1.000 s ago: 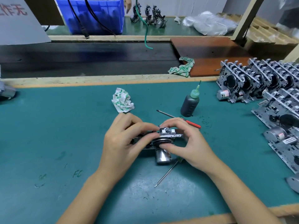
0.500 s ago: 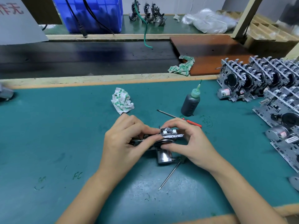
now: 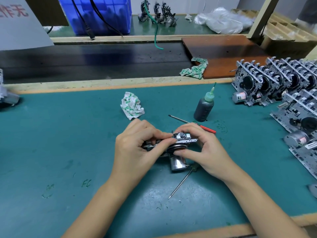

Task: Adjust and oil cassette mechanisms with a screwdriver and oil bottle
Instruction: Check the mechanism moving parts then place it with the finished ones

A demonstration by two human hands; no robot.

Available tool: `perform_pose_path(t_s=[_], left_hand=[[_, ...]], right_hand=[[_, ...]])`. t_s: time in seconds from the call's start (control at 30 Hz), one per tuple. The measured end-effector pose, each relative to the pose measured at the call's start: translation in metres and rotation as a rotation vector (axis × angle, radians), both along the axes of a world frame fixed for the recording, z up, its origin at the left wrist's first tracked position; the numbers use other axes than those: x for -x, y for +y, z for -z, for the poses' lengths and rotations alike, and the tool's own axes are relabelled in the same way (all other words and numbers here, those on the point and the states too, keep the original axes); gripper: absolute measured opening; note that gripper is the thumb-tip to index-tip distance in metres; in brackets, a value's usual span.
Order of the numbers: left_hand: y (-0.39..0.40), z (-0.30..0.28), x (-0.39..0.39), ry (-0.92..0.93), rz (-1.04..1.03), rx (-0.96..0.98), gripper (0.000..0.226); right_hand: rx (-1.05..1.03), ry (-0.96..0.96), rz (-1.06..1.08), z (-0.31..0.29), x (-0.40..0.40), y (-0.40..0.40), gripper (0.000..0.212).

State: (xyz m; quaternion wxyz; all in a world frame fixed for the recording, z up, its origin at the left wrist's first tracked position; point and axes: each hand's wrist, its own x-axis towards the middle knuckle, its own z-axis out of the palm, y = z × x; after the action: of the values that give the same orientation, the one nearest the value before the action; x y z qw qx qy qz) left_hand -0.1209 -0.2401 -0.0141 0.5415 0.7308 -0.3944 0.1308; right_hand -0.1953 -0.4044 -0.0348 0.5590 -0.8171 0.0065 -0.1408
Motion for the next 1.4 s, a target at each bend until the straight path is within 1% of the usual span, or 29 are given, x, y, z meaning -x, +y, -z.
perform_pose_path(t_s=[0.1, 0.13, 0.17, 0.27, 0.33, 0.4, 0.53, 0.63, 0.7, 0.77, 0.87, 0.9, 1.0, 1.17, 1.4], left_hand=[[0.0, 0.0, 0.0, 0.015, -0.008, 0.003, 0.011], [0.0, 0.0, 0.0, 0.021, -0.005, 0.002, 0.011], [0.0, 0.0, -0.001, 0.026, -0.003, -0.001, 0.01], [0.0, 0.0, -0.001, 0.032, 0.001, 0.004, 0.011], [0.0, 0.0, -0.001, 0.031, -0.002, 0.006, 0.011], [0.0, 0.001, -0.001, 0.03, -0.001, 0.005, 0.009], [0.0, 0.001, 0.0, 0.033, 0.01, 0.009, 0.008], [-0.001, 0.0, -0.001, 0.029, 0.003, 0.0, 0.008], [0.0, 0.001, -0.001, 0.032, 0.006, 0.003, 0.008], [0.0, 0.0, -0.001, 0.043, 0.016, 0.009, 0.008], [0.0, 0.0, -0.002, 0.053, 0.016, 0.001, 0.008], [0.0, 0.0, -0.003, 0.055, 0.015, -0.004, 0.008], [0.0, -0.001, -0.002, 0.067, 0.014, -0.011, 0.007], [0.0, -0.002, -0.001, 0.068, 0.017, -0.002, 0.012], [-0.001, -0.002, -0.001, 0.064, 0.022, -0.009, 0.009]], right_hand=[[0.02, -0.001, 0.012, 0.002, 0.002, 0.001, 0.033], [0.055, -0.003, 0.036, 0.002, 0.004, 0.001, 0.033], [0.139, -0.019, 0.075, 0.004, 0.007, -0.001, 0.032], [0.542, -0.134, 0.235, 0.009, 0.017, -0.007, 0.039], [0.701, -0.195, 0.291, 0.011, 0.019, -0.007, 0.041], [0.756, -0.21, 0.306, 0.012, 0.018, -0.006, 0.04], [0.72, -0.179, 0.291, 0.011, 0.018, -0.009, 0.038], [0.767, -0.188, 0.317, 0.009, 0.017, -0.005, 0.038], [0.726, -0.15, 0.329, 0.007, 0.017, -0.002, 0.039], [0.575, -0.084, 0.324, 0.005, 0.016, 0.0, 0.039], [0.329, 0.017, 0.271, 0.002, 0.011, 0.001, 0.054], [0.271, 0.033, 0.243, 0.001, 0.009, 0.001, 0.055], [0.14, 0.043, 0.141, -0.004, 0.003, 0.003, 0.046], [0.037, 0.066, 0.04, -0.005, 0.001, 0.001, 0.039], [-0.034, 0.078, 0.042, -0.004, -0.001, 0.0, 0.03]])
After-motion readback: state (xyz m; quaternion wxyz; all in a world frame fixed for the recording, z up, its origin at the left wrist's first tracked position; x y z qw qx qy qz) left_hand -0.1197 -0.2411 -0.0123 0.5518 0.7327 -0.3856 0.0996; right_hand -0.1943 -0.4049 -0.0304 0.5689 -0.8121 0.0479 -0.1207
